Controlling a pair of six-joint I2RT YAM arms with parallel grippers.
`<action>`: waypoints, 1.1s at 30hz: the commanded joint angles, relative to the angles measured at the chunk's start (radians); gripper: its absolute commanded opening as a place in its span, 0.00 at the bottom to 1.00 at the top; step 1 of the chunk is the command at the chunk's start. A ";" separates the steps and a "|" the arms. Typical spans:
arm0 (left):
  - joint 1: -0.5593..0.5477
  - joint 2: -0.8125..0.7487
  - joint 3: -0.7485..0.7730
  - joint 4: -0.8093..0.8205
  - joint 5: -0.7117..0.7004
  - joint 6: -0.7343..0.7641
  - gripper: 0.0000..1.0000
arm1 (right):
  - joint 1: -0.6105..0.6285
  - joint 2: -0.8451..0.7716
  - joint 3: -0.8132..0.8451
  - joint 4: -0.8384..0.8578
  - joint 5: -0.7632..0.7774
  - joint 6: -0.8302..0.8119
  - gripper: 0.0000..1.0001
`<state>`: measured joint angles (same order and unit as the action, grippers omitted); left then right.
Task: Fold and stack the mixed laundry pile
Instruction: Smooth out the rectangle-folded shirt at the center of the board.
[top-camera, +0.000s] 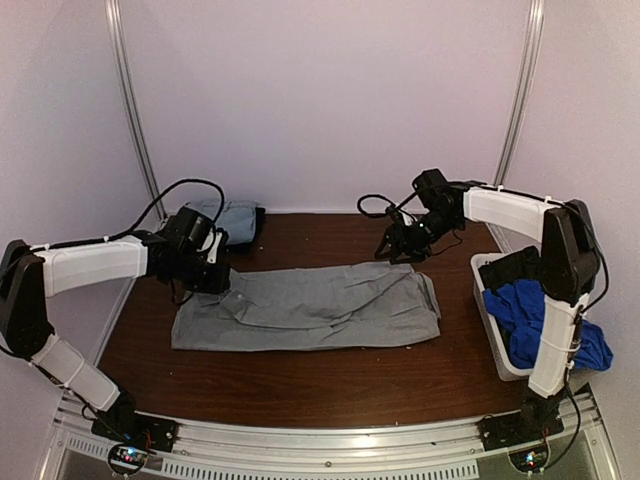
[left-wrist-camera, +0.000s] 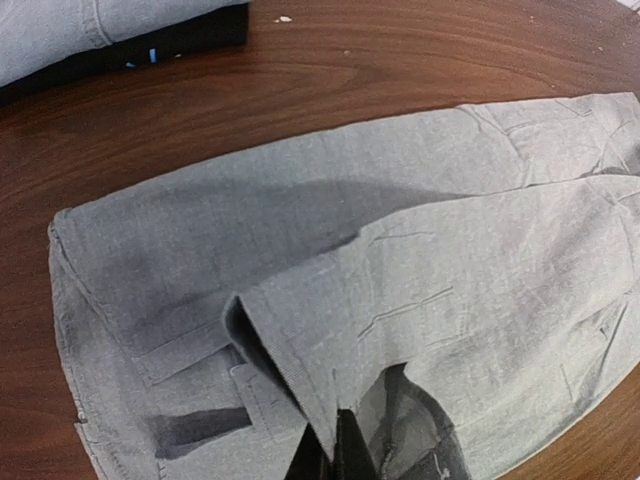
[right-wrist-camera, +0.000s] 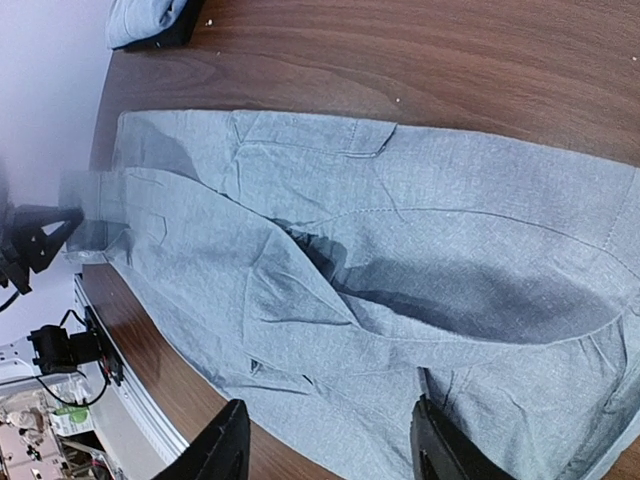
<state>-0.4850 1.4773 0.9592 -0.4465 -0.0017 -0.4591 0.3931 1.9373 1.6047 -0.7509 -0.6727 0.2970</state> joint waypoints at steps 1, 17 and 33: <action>-0.001 -0.018 -0.012 0.119 0.070 0.058 0.00 | 0.046 0.038 0.023 -0.008 0.001 -0.015 0.52; -0.205 0.047 0.426 0.027 0.438 0.367 0.00 | -0.026 -0.027 0.096 -0.036 -0.022 -0.006 0.59; -0.722 0.418 0.943 -0.276 0.396 0.710 0.00 | -0.140 -0.140 0.102 -0.207 -0.020 -0.131 0.57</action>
<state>-1.2114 1.8748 1.8835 -0.6548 0.4198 0.1799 0.2554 1.8271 1.7435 -0.9009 -0.6781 0.2157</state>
